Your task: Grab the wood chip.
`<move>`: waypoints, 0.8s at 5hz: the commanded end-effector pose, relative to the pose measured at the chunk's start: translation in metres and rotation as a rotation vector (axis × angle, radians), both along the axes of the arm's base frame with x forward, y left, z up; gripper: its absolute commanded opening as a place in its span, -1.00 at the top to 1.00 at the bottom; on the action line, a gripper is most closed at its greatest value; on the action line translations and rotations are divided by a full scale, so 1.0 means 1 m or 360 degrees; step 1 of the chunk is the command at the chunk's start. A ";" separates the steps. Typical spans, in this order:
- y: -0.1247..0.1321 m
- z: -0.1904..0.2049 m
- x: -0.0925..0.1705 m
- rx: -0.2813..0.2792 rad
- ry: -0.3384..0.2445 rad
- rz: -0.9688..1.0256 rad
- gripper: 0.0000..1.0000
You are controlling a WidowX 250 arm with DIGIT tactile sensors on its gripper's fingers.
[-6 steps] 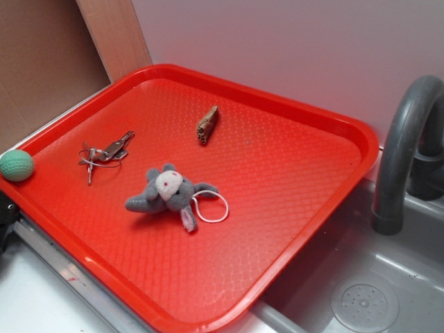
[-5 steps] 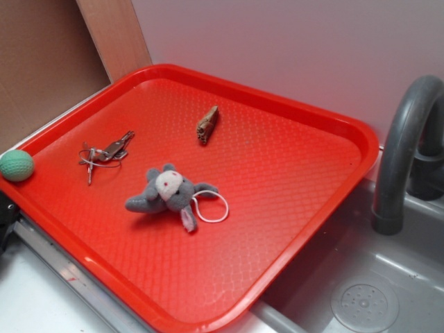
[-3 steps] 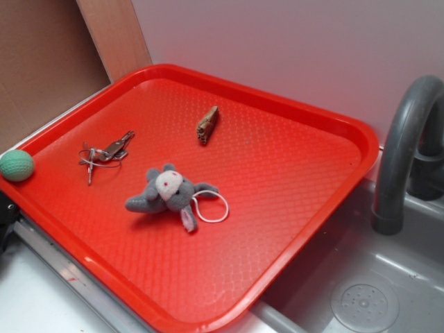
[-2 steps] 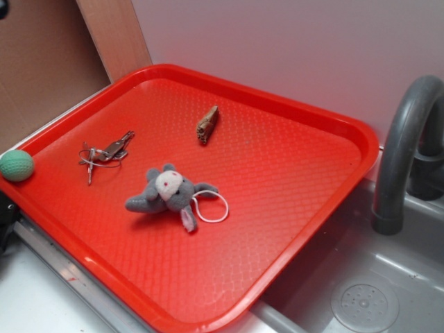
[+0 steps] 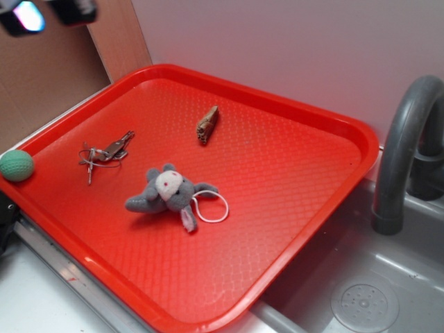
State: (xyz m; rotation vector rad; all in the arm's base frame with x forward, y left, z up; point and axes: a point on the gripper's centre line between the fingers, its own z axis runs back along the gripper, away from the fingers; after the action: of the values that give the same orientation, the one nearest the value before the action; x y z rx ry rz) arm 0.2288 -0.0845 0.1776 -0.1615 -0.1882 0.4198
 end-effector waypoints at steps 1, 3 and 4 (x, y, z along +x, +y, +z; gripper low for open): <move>-0.011 -0.046 0.077 -0.0100 -0.0146 0.0031 -1.00; -0.041 -0.097 0.112 -0.0183 -0.0056 -0.0078 -1.00; -0.051 -0.109 0.115 -0.0260 -0.0012 -0.0124 -1.00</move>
State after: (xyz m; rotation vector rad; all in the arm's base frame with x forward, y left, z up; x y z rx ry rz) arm 0.3300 -0.1321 0.0464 -0.3003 -0.0872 0.3671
